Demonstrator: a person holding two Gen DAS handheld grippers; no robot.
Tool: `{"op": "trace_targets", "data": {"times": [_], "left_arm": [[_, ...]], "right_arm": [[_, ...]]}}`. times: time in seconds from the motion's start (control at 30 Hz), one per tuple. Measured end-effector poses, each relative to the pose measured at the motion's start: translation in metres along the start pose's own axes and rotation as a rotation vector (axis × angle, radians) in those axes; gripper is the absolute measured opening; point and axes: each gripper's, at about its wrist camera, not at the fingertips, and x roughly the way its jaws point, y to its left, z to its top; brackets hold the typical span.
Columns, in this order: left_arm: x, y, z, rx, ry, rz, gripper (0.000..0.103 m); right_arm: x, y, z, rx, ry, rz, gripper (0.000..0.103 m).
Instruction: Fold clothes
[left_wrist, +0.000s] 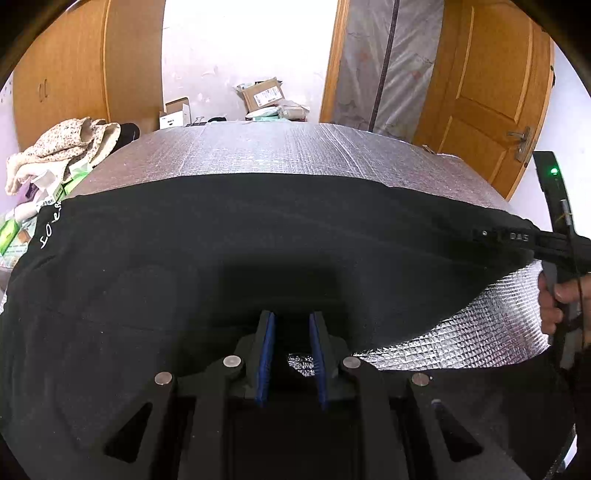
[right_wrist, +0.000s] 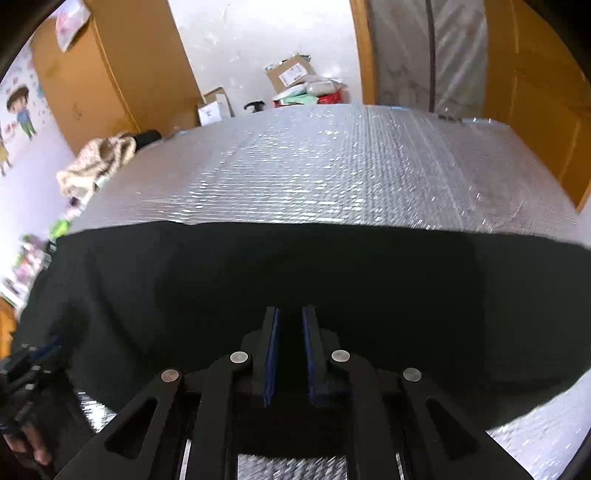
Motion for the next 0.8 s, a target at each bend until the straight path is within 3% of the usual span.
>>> {"op": "trace_targets", "data": {"times": [0.13,0.27,0.33,0.43,0.63,0.8], "left_arm": [[-0.001,0.003,-0.003,-0.002,-0.001,-0.005,0.020],[0.000,0.006,-0.001,-0.003,0.001,-0.010,0.020],[0.000,0.003,-0.001,0.010,0.001,0.005,0.020],[0.000,-0.002,0.000,0.024,0.003,0.016,0.020],[-0.009,-0.005,-0.002,0.073,0.000,0.006,0.020],[-0.010,-0.001,-0.005,0.071,0.009,-0.011,0.020]], "right_arm": [[0.004,0.005,0.007,-0.021,-0.024,-0.034,0.014],[-0.011,-0.001,0.002,0.047,-0.043,0.006,0.014],[-0.015,-0.005,-0.001,0.057,-0.026,-0.023,0.015],[-0.016,-0.027,-0.007,0.102,-0.007,-0.017,0.015],[-0.051,-0.075,-0.016,0.273,-0.083,-0.015,0.015],[-0.061,-0.114,-0.032,0.327,-0.072,-0.104,0.015]]}}
